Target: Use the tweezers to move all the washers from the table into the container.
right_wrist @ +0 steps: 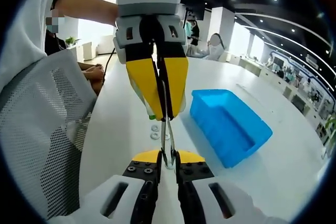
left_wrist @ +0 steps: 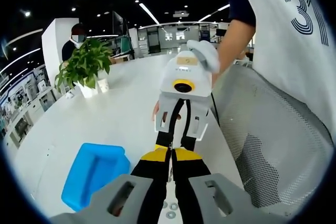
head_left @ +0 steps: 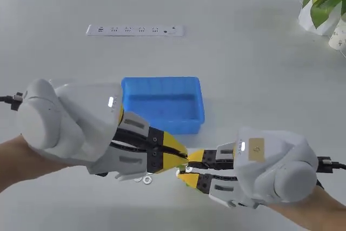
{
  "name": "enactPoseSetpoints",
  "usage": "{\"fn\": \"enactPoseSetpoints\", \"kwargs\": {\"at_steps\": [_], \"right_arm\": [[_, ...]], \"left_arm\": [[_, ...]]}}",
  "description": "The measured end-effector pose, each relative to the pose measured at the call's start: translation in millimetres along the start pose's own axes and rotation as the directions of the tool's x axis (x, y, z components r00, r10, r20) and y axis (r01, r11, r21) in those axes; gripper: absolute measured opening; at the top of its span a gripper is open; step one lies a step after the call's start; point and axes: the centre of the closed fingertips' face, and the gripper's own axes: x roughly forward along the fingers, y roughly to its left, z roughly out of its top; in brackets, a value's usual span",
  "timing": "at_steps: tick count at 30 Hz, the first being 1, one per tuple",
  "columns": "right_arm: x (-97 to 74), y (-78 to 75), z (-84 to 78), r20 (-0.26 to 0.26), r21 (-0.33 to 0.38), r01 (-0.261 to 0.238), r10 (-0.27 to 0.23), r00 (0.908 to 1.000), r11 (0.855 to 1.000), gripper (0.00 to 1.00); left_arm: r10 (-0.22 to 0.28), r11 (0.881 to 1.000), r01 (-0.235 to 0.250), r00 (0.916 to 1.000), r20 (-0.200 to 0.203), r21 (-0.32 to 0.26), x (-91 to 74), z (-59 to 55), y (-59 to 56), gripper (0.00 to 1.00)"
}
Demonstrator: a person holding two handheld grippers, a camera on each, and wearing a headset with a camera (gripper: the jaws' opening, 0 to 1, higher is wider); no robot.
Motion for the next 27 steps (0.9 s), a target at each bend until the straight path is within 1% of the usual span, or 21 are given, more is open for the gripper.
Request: {"fn": "enactPoseSetpoints", "kwargs": {"at_steps": [9,13,22,25,27], "right_arm": [[2.1,2.0,-0.7,-0.002,0.017,-0.011,0.011,0.9999,1.0,0.12],[3.7,3.4,-2.0,-0.008,0.02,-0.014,0.014,0.9999,1.0,0.12],[4.2,3.2,-2.8,-0.006,0.026,-0.015,0.016,0.9999,1.0,0.12],[5.3,3.8,-6.3,-0.019,0.027,-0.02,0.021,0.9996,0.999,0.12],[6.4,4.3,-8.9,-0.03,0.015,-0.027,0.027,0.9992,1.0,0.12]], "left_arm": [[0.002,1.0,-0.002,1.0,-0.002,-0.009,0.7,-2.1,1.3,0.06],[0.002,1.0,-0.002,1.0,-0.006,-0.016,0.9,-5.5,0.6,0.06],[0.01,1.0,-0.009,0.9999,0.01,-0.029,1.2,-5.0,1.8,0.06],[0.003,0.999,-0.002,0.9999,0.013,-0.032,1.7,-4.7,0.3,0.06],[-0.001,1.0,0.002,0.9999,0.014,-0.031,1.8,-4.6,-1.0,0.06]]}}
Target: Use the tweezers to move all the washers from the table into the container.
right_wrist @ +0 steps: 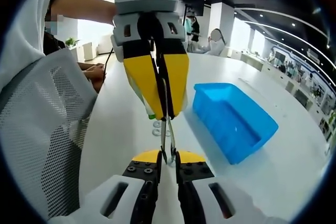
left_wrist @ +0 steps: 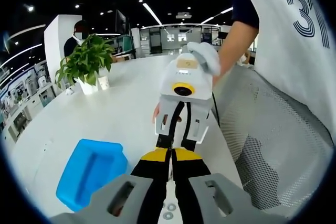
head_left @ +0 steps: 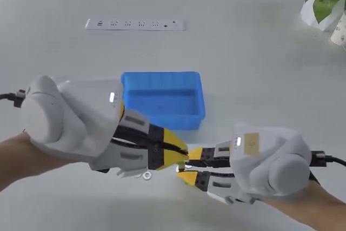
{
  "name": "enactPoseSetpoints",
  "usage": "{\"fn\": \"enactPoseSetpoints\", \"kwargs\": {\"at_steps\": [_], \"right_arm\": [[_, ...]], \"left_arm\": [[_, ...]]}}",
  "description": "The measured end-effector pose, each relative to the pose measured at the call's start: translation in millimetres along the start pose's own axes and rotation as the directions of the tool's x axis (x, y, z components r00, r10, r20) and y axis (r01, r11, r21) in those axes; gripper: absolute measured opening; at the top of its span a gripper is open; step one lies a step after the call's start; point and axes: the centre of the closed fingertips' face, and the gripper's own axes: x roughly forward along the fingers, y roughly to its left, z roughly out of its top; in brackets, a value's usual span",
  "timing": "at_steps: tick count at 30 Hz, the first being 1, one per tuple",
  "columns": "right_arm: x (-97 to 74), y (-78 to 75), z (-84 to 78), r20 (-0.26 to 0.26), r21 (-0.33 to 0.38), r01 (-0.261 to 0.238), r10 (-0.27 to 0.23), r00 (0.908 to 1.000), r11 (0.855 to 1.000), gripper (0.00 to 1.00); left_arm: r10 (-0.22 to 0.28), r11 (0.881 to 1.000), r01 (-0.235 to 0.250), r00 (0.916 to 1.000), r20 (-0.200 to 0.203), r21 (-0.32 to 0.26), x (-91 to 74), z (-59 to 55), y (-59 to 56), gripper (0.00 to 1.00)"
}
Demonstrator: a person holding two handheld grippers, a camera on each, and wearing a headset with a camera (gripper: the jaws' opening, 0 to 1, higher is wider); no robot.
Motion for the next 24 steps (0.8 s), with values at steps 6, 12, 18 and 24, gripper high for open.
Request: {"fn": "enactPoseSetpoints", "kwargs": {"at_steps": [6,12,18,24], "right_arm": [[1.0,-0.2,0.7,-0.008,-0.019,-0.017,0.016,0.9998,1.0,0.12],[2.0,0.4,0.2,-0.012,-0.025,-0.044,0.044,0.999,0.999,0.11],[2.4,0.5,0.1,-0.025,-0.012,-0.044,0.044,0.9987,0.999,0.11],[-0.4,-0.4,4.8,-0.026,-0.021,-0.038,0.038,0.9989,0.999,0.1]], "left_arm": [[0.004,1.0,-0.004,1.0,-0.001,-0.007,-1.7,-0.8,1.3,0.06],[0.005,1.0,-0.005,1.0,0.007,-0.013,-0.4,0.4,2.2,0.06],[0.001,1.0,-0.001,1.0,0.0,-0.011,-0.3,0.6,1.6,0.06],[0.018,0.999,-0.018,0.9998,-0.001,-0.027,-9.8,1.6,3.4,0.06]]}}
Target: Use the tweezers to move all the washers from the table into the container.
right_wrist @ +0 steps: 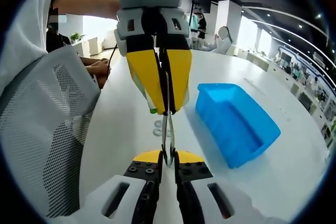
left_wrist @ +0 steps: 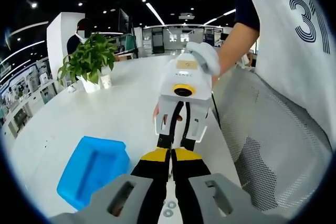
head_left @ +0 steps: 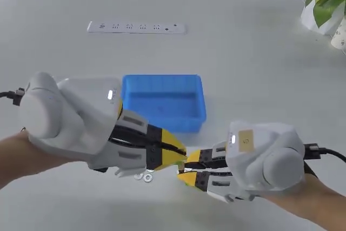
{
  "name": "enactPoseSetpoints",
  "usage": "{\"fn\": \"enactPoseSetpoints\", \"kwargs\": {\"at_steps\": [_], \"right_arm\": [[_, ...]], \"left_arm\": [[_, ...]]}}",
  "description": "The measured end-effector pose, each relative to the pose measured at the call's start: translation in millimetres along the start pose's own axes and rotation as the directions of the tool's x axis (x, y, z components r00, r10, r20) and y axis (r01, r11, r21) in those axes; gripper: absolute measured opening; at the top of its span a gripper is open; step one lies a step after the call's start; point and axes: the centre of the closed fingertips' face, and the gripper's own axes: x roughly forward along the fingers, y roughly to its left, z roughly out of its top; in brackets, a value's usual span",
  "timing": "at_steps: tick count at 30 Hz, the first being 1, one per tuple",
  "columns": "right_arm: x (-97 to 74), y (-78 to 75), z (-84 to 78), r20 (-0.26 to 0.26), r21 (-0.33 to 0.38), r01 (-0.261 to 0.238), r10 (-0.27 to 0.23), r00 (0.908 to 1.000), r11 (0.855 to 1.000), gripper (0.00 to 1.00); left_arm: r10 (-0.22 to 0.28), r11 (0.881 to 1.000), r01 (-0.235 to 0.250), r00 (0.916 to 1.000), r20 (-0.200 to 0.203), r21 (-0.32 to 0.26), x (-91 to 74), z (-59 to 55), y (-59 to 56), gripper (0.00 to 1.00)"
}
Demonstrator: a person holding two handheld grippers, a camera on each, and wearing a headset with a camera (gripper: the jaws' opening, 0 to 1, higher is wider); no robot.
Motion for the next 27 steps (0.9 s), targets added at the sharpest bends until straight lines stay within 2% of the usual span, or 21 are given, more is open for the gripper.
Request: {"fn": "enactPoseSetpoints", "kwargs": {"at_steps": [4,13,27], "right_arm": [[-2.6,-0.9,9.0,0.012,-0.009,0.002,-0.002,0.9999,1.0,0.1],[-8.3,-10.7,34.6,0.048,-0.047,0.026,-0.024,0.9986,0.999,0.1],[-17.1,-41.4,74.5,0.089,-0.106,0.087,-0.077,0.993,0.991,0.1]], "left_arm": [[0.016,1.0,-0.016,0.9999,0.005,0.008,-7.1,4.0,1.4,0.06],[0.038,0.998,-0.038,0.9992,0.012,0.045,-25.1,23.2,10.0,0.06],[0.072,0.988,-0.074,0.9972,0.018,0.134,-49.4,50.8,34.3,0.06]]}}
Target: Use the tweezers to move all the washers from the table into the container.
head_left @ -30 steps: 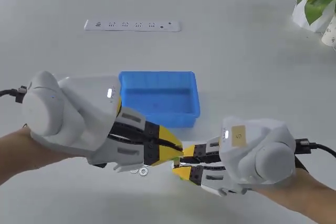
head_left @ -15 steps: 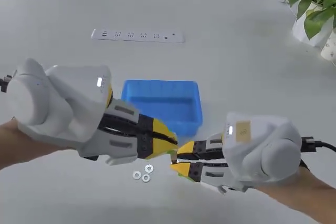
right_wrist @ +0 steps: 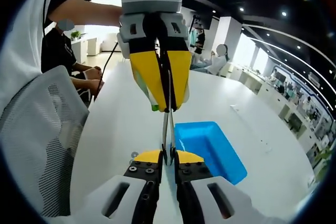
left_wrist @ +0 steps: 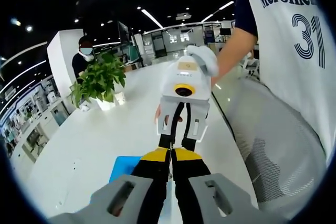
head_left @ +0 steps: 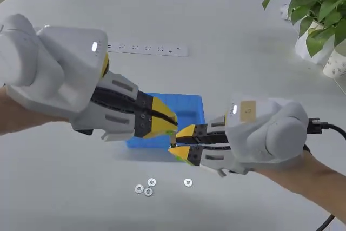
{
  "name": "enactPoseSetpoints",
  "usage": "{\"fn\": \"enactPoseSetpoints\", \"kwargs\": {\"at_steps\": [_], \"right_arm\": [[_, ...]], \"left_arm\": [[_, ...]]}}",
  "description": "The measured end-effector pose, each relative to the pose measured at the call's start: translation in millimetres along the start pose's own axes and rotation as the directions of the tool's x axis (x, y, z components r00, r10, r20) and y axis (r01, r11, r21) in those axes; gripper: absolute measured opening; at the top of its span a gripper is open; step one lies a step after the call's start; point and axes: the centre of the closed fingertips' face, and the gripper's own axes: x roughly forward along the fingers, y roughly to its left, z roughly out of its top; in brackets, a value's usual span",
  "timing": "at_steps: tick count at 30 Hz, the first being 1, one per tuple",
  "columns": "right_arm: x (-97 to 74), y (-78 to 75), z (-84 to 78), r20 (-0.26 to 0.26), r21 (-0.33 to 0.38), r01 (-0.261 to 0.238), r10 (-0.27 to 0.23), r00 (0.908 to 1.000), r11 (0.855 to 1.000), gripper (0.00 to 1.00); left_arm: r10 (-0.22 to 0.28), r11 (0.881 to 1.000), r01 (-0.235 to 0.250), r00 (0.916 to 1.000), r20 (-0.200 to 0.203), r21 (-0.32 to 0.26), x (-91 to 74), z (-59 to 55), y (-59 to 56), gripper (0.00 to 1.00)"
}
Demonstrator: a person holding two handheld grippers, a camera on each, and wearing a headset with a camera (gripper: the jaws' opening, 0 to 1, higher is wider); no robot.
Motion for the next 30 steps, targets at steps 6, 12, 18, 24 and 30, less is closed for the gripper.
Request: {"fn": "enactPoseSetpoints", "kwargs": {"at_steps": [6,12,18,24,30], "right_arm": [[5.0,-14.1,9.4,0.014,-0.011,0.013,-0.013,0.9998,1.0,0.1],[14.5,-30.3,12.6,0.017,-0.019,0.026,-0.025,0.9995,0.999,0.1],[27.0,-44.7,9.3,0.017,-0.012,0.027,-0.027,0.9995,1.0,0.1],[35.8,-55.3,2.9,0.011,-0.001,0.027,-0.027,0.9996,1.0,0.1],[41.7,-61.8,-6.4,0.0,0.007,0.03,-0.03,0.9996,1.0,0.1]], "left_arm": [[0.021,0.999,-0.021,0.9998,-0.006,0.024,-8.7,1.5,17.2,0.06],[0.041,0.999,-0.041,0.9992,-0.005,0.024,-13.8,-5.0,35.0,0.06],[0.047,0.999,-0.047,0.9988,-0.01,0.016,-11.6,-14.1,49.6,0.06],[0.05,0.999,-0.05,0.9985,-0.022,0.017,-6.8,-23.2,60.3,0.06],[0.05,0.999,-0.05,0.9982,-0.032,0.013,-2.0,-33.5,67.8,0.06]]}}
